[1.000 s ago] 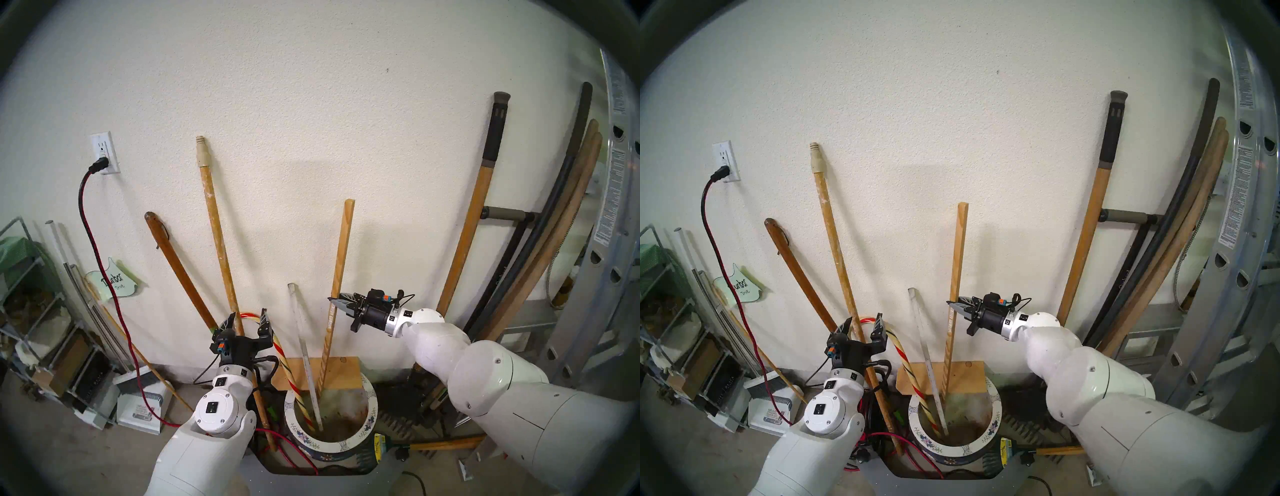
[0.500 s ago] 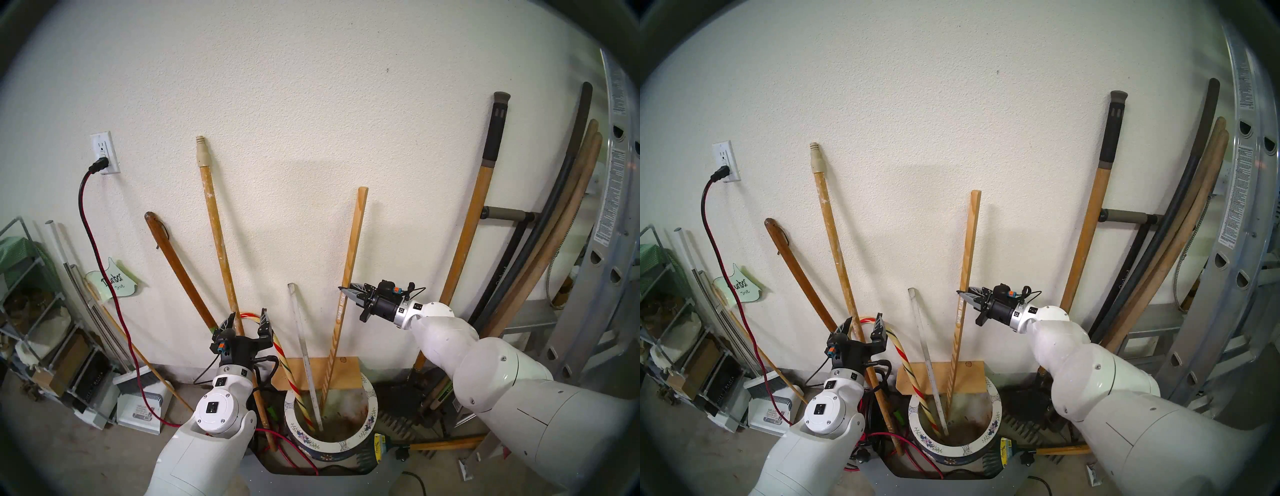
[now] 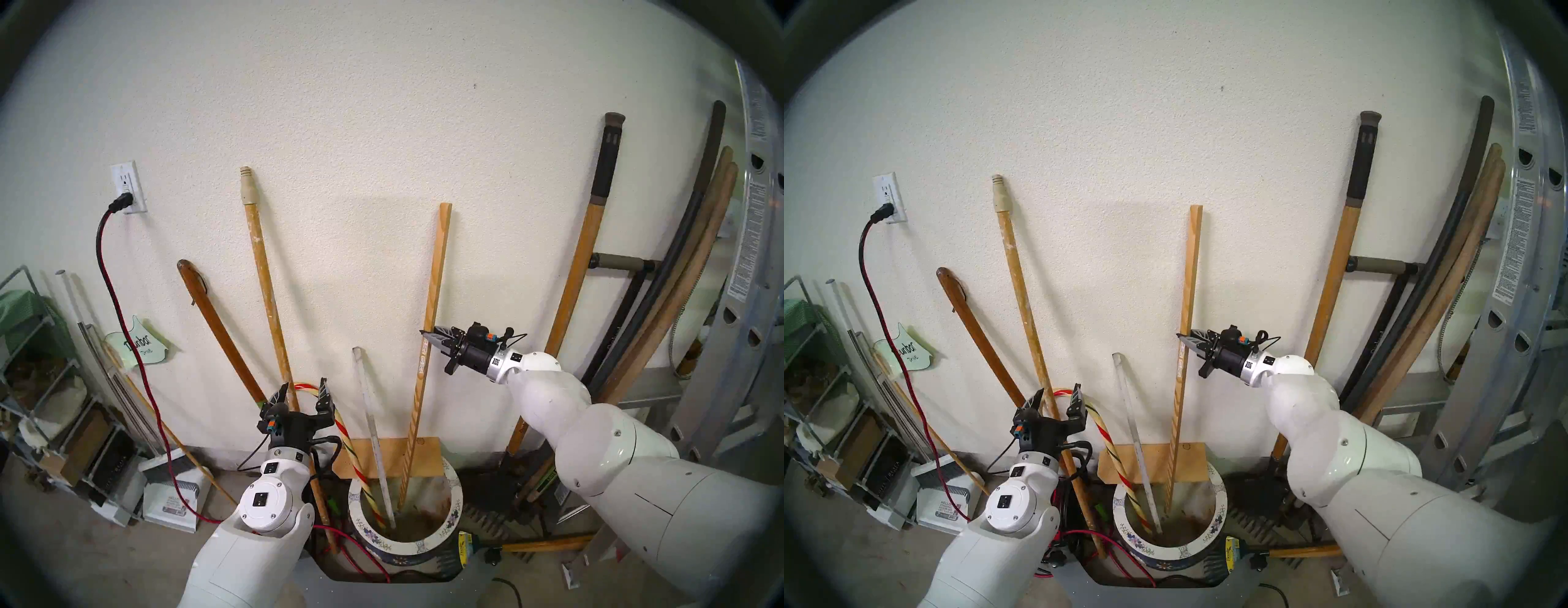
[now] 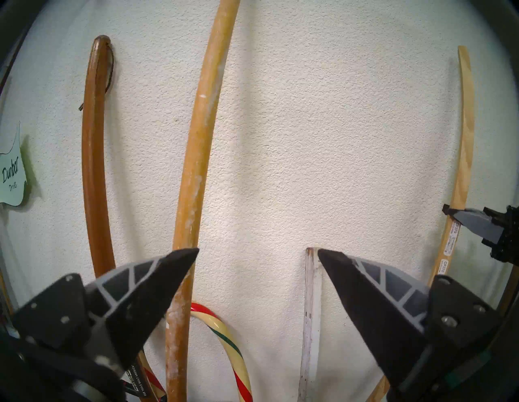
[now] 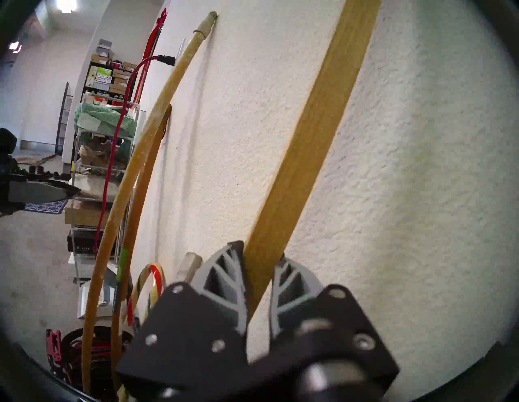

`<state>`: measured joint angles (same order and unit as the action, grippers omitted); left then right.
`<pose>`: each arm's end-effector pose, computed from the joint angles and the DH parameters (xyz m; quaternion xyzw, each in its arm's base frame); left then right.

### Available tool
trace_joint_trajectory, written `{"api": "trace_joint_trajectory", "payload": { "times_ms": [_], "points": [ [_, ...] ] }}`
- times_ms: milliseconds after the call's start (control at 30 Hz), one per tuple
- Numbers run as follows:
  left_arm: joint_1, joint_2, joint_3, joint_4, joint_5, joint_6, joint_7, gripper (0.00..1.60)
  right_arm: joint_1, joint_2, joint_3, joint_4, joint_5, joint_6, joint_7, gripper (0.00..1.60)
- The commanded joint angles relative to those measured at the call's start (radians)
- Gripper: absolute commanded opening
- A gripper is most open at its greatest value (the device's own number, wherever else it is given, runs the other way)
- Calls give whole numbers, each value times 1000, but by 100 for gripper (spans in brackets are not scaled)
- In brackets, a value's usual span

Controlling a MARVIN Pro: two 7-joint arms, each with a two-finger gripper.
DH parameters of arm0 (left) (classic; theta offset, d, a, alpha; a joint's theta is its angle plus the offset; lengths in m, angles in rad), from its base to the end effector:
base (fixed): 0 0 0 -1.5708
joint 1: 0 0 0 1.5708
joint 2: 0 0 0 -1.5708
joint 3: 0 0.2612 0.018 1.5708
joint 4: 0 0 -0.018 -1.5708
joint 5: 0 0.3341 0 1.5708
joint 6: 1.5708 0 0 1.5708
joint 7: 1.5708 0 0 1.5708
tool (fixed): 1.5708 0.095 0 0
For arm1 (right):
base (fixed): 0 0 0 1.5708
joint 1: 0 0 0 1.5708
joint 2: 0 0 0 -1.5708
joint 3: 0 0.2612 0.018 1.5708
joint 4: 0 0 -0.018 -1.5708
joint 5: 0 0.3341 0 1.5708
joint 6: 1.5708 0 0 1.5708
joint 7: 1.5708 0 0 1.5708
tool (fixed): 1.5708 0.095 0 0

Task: Take wooden sticks or brooms out of the pot

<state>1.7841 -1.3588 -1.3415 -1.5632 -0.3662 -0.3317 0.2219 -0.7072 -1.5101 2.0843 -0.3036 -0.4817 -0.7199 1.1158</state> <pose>0.3680 -0.0138 -0.3566 0.6952 0.0923 0.7107 0.0553 0.5541 -0.0077 -0.3069 -0.5606 -0.4048 -0.6846 0.2307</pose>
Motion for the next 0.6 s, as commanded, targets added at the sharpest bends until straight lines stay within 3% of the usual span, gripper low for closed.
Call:
{"api": "trace_joint_trajectory", "payload": {
  "times_ms": [0,567],
  "points": [
    [-1,1,-1,-3,-1,-1,-1,160,53,-9,-8,-54,12,-13,65,0],
    [-1,-1,-2,-2,5,-1,1,160,128,8,-7,-149,19,-23,35,0]
  ]
}}
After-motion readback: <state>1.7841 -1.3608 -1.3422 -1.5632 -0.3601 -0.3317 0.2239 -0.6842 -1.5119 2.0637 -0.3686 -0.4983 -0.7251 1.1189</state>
